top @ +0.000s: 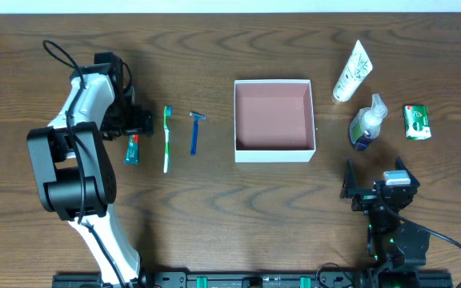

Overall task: Pack container
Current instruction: 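Reach left gripper down and grasp the Colgate toothpaste tube, then lift toothpaste with left gripper and lower it into the white box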

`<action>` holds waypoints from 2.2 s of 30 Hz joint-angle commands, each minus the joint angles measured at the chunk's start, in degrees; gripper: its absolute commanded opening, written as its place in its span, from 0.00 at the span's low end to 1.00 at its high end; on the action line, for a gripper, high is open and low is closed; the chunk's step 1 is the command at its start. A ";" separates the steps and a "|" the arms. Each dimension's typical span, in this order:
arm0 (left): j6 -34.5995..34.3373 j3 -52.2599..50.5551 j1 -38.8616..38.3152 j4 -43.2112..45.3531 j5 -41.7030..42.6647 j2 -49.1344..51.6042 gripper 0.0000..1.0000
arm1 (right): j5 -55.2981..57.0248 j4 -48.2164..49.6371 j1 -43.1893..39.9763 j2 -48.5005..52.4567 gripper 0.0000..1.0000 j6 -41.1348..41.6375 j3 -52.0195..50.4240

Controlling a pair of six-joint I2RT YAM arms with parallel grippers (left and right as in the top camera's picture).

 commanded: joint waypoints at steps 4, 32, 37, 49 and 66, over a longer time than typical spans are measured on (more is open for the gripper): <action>0.74 -1.29 0.13 -0.28 -0.22 0.90 0.98 | 0.37 -0.22 1.01 -0.42 0.99 -0.68 -0.13; 0.79 -3.45 0.13 3.58 -0.02 0.92 0.98 | 0.37 -0.22 1.01 -0.42 0.99 -0.68 -0.13; 0.81 -4.42 0.13 3.63 -0.04 0.92 0.98 | 0.37 -0.22 1.01 -0.42 0.99 -0.68 -0.13; 0.98 -4.48 0.13 3.76 -0.04 0.92 0.72 | 0.37 -0.22 1.01 -0.42 0.99 -0.68 -0.13; 0.92 0.61 0.11 0.68 -0.04 -0.37 0.20 | 0.37 -0.22 1.01 -0.42 0.99 -0.68 -0.13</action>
